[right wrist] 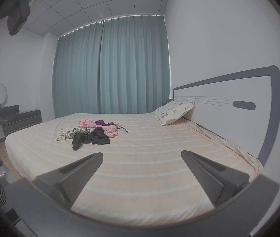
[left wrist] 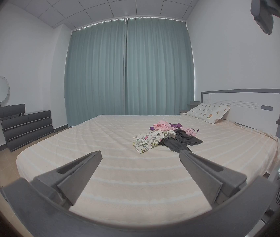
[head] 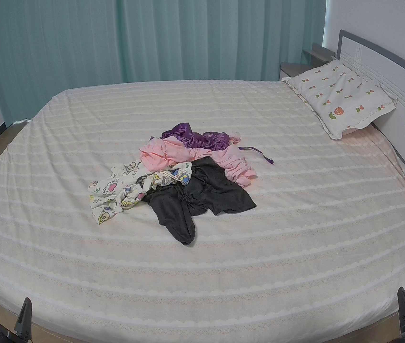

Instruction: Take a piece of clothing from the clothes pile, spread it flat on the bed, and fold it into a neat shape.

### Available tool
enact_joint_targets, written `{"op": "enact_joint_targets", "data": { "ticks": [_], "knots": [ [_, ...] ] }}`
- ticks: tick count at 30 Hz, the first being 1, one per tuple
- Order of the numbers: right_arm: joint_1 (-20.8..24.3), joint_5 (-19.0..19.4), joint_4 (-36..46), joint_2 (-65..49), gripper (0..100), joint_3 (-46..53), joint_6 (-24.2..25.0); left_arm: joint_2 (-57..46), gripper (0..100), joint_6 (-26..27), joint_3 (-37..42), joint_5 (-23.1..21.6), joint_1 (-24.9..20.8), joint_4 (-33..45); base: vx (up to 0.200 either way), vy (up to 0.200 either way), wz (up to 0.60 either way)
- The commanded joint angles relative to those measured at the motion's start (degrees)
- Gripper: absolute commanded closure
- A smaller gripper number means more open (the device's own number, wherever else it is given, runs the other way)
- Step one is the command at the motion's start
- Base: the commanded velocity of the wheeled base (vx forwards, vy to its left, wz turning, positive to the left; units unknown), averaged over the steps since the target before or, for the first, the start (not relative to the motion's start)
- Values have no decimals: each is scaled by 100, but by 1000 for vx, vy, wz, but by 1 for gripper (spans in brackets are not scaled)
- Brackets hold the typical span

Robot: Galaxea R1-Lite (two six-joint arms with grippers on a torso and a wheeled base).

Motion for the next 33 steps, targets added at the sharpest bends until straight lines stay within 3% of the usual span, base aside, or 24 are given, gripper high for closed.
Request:
{"op": "enact_joint_targets", "data": {
  "ticks": [1,6,19,21,22,25,26,27,30,33],
  "knots": [
    [18,9,-3,-88,0,66,-34,-48,0,-1,101,2,1,-2,0,0,0],
    [0,106,-29,-96,0,66,-324,-48,0,-1,101,2,-8,-2,0,0,0],
    [88,220,-73,264,0,-110,-210,-48,0,-1,101,2,1,-2,0,0,0],
    [97,590,-38,1002,0,-1498,563,-48,0,-1,101,2,1,-2,0,0,0],
    [88,704,6,1231,0,-1841,704,-48,0,-1,101,2,1,-2,0,0,0],
    [97,976,129,1697,0,-2140,423,-48,0,-1,101,2,-8,-2,0,0,0],
    [79,1284,234,2347,0,-2122,-96,-48,0,-1,101,2,-8,-2,0,0,0],
    [79,1337,234,2435,0,-2105,-140,-48,0,-1,101,2,-8,-2,0,0,0],
    [176,1504,94,3454,0,-1912,1,-48,0,-1,101,2,1,-2,0,0,0],
    [650,1662,-592,5019,0,-1999,651,-48,0,-1,101,2,1,-2,0,0,0]
  ]
}}
